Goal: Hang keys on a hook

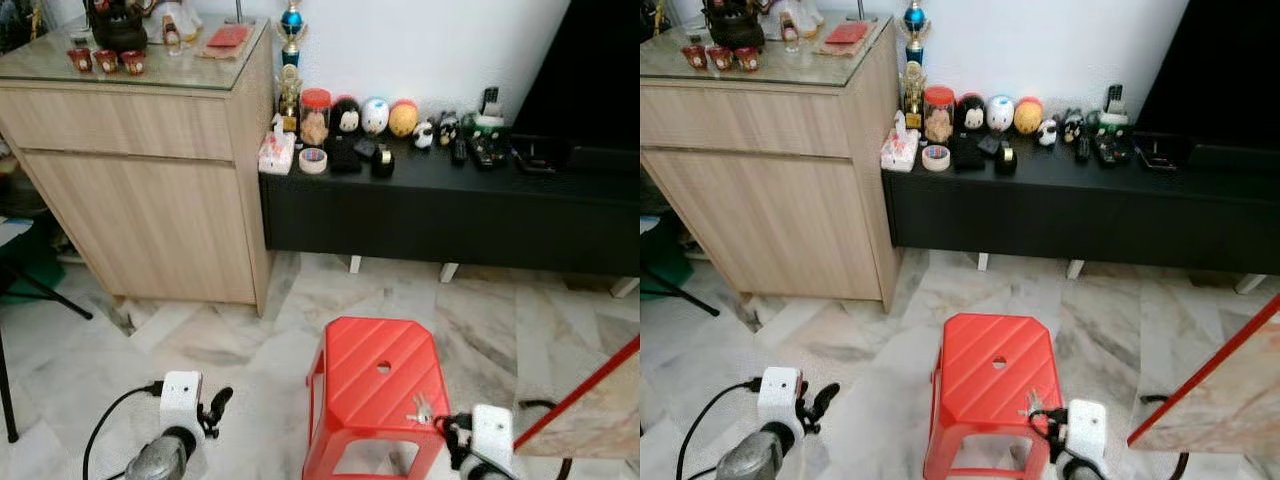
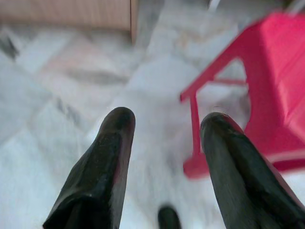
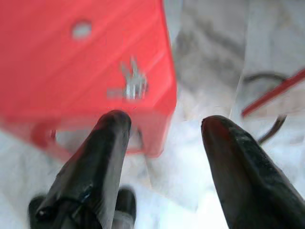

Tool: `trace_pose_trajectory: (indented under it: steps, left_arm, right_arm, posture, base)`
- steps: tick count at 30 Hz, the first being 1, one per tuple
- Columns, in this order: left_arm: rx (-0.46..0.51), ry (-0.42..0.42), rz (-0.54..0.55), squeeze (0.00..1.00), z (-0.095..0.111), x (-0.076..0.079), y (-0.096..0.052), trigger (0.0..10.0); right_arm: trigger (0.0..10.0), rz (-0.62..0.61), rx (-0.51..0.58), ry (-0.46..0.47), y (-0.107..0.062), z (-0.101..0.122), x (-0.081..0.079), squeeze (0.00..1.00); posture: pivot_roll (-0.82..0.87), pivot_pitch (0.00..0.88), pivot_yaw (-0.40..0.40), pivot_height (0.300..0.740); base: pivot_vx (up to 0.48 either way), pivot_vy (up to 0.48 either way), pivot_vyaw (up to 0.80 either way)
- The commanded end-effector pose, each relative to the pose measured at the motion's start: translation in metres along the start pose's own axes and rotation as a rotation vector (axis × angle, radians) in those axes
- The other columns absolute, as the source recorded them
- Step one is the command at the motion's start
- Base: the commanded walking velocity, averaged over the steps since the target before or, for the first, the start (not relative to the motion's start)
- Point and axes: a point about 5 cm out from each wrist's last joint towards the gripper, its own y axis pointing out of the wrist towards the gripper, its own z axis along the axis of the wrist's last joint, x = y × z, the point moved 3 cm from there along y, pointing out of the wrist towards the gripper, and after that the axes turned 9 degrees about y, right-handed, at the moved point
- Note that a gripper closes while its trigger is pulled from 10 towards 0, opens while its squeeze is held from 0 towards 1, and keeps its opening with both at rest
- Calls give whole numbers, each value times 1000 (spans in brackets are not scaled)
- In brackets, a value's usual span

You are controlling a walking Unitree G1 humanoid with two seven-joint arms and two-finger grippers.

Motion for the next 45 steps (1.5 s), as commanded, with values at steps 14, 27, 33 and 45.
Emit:
trace_pose_trajectory:
  steps: [14,27,33,45]
  left_arm:
    - [-118,23,-11,0,-26,1,-6,10000]
    - [-118,23,-11,0,-26,1,-6,10000]
    - [-206,-13,31,0,-46,-1,-11,10000]
    - [-306,-80,98,0,-68,0,-20,10000]
  right_arm:
    - [10000,-13,-17,34,0,-4,-2,0]
    - [10000,-13,-17,34,0,-4,-2,0]
    - [10000,-26,-122,34,-6,-28,3,0]
    - [10000,-26,-245,15,-15,-55,7,0]
  posture:
    - [-5,0,-30,740]
    - [-5,0,-30,740]
    - [8,0,-34,740]
    - [7,0,-34,740]
  base:
    - [0,0,0]
    - [0,0,0]
    - [0,0,0]
    - [0,0,0]
